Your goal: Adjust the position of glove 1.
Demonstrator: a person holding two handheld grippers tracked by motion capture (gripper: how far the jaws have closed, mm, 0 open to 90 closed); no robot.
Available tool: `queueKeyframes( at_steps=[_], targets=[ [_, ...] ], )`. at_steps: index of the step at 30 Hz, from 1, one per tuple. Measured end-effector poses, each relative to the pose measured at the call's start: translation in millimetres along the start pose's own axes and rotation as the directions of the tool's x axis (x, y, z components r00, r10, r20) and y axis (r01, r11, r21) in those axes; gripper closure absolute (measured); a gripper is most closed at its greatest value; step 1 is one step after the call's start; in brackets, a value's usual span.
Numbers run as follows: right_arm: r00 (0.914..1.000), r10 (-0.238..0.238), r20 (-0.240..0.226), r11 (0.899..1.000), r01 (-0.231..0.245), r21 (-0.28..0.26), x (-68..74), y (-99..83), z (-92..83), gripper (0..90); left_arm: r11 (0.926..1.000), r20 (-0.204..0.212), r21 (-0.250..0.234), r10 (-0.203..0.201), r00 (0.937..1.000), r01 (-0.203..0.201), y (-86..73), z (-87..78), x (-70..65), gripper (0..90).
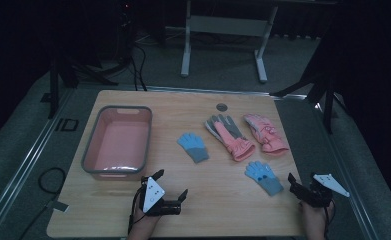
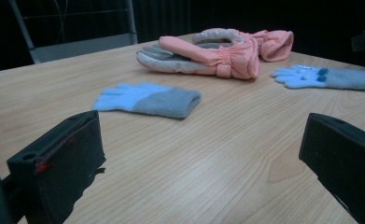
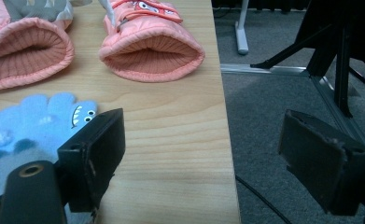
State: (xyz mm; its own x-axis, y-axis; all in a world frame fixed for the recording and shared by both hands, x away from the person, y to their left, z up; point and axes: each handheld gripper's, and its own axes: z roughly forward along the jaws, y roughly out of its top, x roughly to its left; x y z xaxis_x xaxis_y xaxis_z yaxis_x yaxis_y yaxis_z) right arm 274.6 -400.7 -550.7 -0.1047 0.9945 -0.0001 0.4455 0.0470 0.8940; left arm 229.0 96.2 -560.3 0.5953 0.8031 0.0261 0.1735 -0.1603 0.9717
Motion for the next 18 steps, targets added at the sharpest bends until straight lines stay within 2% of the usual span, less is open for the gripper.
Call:
queueKeyframes(
  at_steps=[2,5,9,12,13,14,16,18],
  targets=[
    [1.0,0.004,-0.007,1.0,-0.004,0.003,0.0,1.0,-1.8,14.4,1.0,0.003,0.001,0.003,1.0,-0.003,0.0,-0.3,-0.5,0.1],
    [0.9998,-0.019,0.008,0.999,0.019,0.034,0.6,3.2,-3.0,13.0,1.0,-0.001,0.0,0.006,1.0,-0.006,0.0,-0.4,-0.9,0.0],
    [0.9993,-0.006,-0.037,0.996,0.009,0.085,-0.2,11.9,-3.7,11.5,1.0,-0.003,-0.004,0.007,1.0,-0.007,-0.3,-0.9,-1.1,0.0],
    [0.9989,0.0,-0.046,0.996,0.004,0.093,0.2,14.8,-4.3,11.5,1.0,0.002,-0.003,0.007,1.0,-0.007,-0.2,-0.9,-1.3,0.1],
    [0.9938,0.032,-0.106,0.992,-0.018,0.124,0.5,24.5,-6.0,13.4,1.0,0.002,-0.003,0.008,1.0,-0.008,-0.2,-0.8,-1.4,0.0],
    [0.9918,0.036,-0.122,0.99,-0.019,0.14,1.1,29.2,-6.4,13.8,1.0,0.002,-0.003,0.008,1.0,-0.008,-0.2,-0.8,-1.6,0.1],
    [0.9916,0.036,-0.124,0.988,-0.017,0.157,3.5,38.5,-7.0,13.9,1.0,0.006,-0.001,0.008,0.9999,-0.008,-0.1,-0.7,-1.7,0.1],
    [0.9912,0.043,-0.126,0.989,-0.024,0.146,7.2,49.1,-8.4,13.1,1.0,0.007,-0.001,0.006,1.0,-0.006,-0.1,-0.6,-1.6,0.1]
  ],
)
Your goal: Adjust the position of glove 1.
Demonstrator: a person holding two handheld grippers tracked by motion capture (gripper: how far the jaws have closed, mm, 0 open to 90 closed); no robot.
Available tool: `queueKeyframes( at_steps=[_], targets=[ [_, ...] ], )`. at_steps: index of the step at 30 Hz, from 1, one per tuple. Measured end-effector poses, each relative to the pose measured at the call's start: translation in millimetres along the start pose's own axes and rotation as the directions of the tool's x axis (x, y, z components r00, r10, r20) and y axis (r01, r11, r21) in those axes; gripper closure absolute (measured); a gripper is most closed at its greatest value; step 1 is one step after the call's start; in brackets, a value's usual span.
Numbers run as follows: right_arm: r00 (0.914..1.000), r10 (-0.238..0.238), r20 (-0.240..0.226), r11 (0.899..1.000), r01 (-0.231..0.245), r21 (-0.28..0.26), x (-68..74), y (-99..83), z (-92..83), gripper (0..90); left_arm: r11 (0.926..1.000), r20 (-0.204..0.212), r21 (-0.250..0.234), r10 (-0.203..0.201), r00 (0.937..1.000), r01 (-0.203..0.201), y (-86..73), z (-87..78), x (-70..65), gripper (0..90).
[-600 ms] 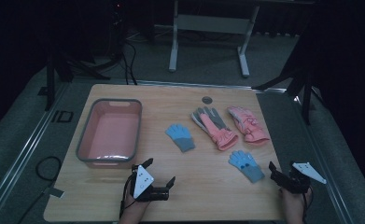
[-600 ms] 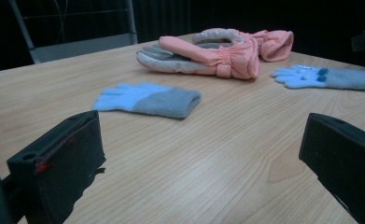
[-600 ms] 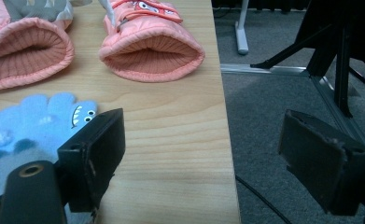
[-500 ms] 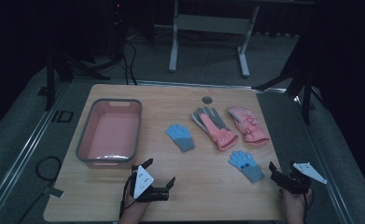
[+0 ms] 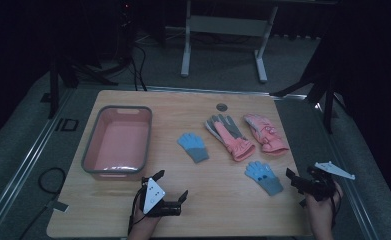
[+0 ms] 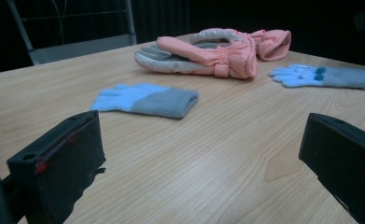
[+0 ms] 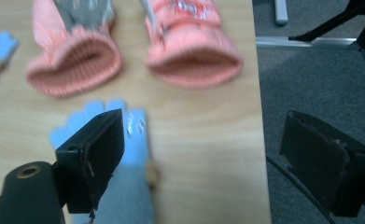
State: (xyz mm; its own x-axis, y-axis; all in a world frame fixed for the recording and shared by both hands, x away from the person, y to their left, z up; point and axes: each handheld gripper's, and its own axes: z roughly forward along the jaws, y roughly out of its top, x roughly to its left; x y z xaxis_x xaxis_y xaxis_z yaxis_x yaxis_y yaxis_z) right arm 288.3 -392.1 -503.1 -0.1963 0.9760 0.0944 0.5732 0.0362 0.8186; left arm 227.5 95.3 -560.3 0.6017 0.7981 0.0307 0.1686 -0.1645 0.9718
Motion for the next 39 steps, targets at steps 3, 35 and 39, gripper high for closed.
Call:
queueKeyframes(
  at_steps=[3,35,39],
  targets=[
    [0.9993,-0.033,-0.014,0.999,0.033,-0.023,10.2,16.4,-2.9,10.9,1.0,0.004,0.002,-0.004,1.0,0.004,0.1,0.3,0.5,0.1],
    [0.8727,-0.369,-0.32,0.929,0.352,-0.112,127.5,127.1,24.8,24.1,0.9999,0.033,0.001,-0.015,0.9994,0.015,0.3,0.8,1.8,0.1],
    [0.8388,-0.418,-0.349,0.906,0.413,-0.092,144.3,132.0,37.0,32.8,1.0,0.036,0.0,-0.006,0.9993,0.006,0.2,0.6,1.1,0.0]
  ],
)
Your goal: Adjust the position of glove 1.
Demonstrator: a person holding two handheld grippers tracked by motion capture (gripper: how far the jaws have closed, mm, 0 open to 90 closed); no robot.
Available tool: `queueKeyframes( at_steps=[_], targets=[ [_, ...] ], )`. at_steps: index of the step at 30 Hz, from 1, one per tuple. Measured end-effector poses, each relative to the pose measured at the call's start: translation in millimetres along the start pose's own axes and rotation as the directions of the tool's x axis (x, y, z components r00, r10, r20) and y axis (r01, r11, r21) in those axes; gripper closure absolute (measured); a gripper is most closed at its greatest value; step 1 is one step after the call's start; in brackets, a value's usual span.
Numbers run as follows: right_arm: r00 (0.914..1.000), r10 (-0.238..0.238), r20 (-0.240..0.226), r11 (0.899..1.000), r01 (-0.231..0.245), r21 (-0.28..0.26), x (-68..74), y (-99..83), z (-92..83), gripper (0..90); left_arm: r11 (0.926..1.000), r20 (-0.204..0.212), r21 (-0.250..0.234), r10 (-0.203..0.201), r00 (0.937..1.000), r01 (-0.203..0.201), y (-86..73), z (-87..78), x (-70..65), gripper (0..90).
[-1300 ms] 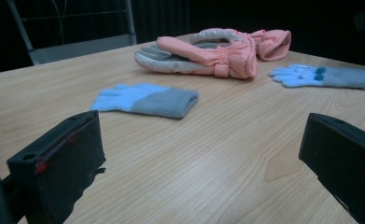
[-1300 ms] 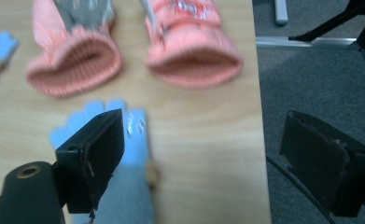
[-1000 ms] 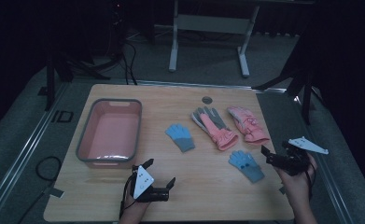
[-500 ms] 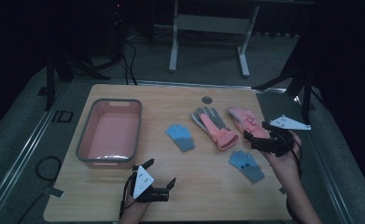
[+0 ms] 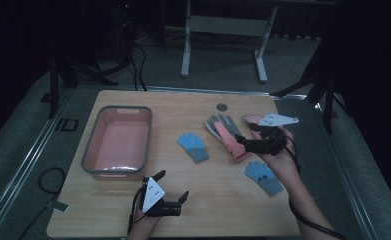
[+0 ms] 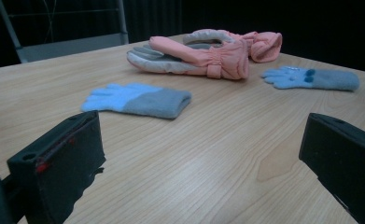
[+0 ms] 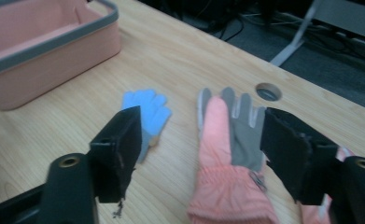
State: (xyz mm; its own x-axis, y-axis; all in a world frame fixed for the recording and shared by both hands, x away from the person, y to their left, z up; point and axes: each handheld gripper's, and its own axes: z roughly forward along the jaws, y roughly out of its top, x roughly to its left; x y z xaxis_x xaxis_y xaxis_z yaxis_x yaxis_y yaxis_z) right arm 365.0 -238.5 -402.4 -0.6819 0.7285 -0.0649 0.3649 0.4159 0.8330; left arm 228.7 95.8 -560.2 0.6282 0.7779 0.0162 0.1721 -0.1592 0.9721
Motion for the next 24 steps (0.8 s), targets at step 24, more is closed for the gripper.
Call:
queueKeyframes(
  at_steps=[24],
  targets=[
    [0.9854,-0.05,-0.163,0.991,0.069,0.112,32.9,5.3,111.4,53.4,0.9999,0.013,-0.001,0.015,0.9998,-0.015,0.1,0.1,-1.7,0.0]
  ],
)
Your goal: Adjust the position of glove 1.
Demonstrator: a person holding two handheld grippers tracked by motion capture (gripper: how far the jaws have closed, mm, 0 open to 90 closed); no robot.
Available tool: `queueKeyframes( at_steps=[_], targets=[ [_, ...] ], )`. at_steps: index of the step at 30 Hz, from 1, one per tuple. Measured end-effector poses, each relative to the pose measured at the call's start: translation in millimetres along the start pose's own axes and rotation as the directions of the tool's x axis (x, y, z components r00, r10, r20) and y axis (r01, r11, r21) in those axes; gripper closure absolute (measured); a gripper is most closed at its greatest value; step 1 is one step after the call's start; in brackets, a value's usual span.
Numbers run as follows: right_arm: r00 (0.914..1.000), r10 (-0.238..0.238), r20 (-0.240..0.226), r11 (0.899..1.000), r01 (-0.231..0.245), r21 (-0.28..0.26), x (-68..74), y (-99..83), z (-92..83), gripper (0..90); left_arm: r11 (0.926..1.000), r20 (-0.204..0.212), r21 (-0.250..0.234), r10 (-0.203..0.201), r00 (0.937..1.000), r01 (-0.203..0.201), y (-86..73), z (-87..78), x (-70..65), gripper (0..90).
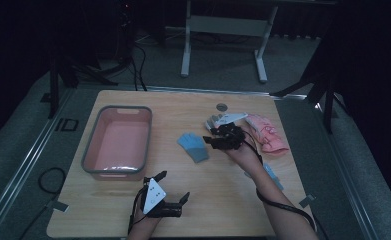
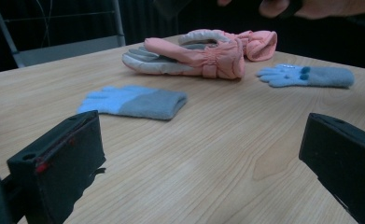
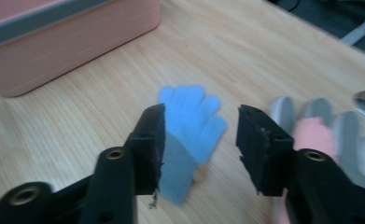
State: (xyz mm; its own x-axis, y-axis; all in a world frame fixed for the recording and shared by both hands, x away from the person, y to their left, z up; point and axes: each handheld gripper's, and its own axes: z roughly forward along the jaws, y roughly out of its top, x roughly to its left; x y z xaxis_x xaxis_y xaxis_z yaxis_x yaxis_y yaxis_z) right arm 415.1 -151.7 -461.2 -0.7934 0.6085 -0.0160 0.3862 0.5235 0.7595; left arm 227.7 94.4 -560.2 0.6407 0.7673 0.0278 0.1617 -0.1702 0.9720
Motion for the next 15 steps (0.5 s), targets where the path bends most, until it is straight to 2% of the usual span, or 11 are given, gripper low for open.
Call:
queueKeyframes(
  at_steps=[5,9,15],
  targets=[
    [0.9986,0.002,-0.052,0.999,0.0,0.036,1.4,-4.8,27.6,59.2,1.0,0.004,-0.003,-0.005,1.0,0.005,-0.1,0.1,0.3,0.0],
    [0.9974,0.01,-0.072,0.998,-0.006,0.057,2.1,-8.0,45.3,63.6,1.0,0.008,-0.002,-0.003,1.0,0.003,0.0,0.1,0.3,0.1],
    [0.9977,-0.015,-0.066,0.996,0.021,0.087,3.8,-10.6,64.6,66.8,1.0,0.012,-0.005,-0.003,0.9999,0.003,-0.1,0.1,0.3,0.0]
  ],
)
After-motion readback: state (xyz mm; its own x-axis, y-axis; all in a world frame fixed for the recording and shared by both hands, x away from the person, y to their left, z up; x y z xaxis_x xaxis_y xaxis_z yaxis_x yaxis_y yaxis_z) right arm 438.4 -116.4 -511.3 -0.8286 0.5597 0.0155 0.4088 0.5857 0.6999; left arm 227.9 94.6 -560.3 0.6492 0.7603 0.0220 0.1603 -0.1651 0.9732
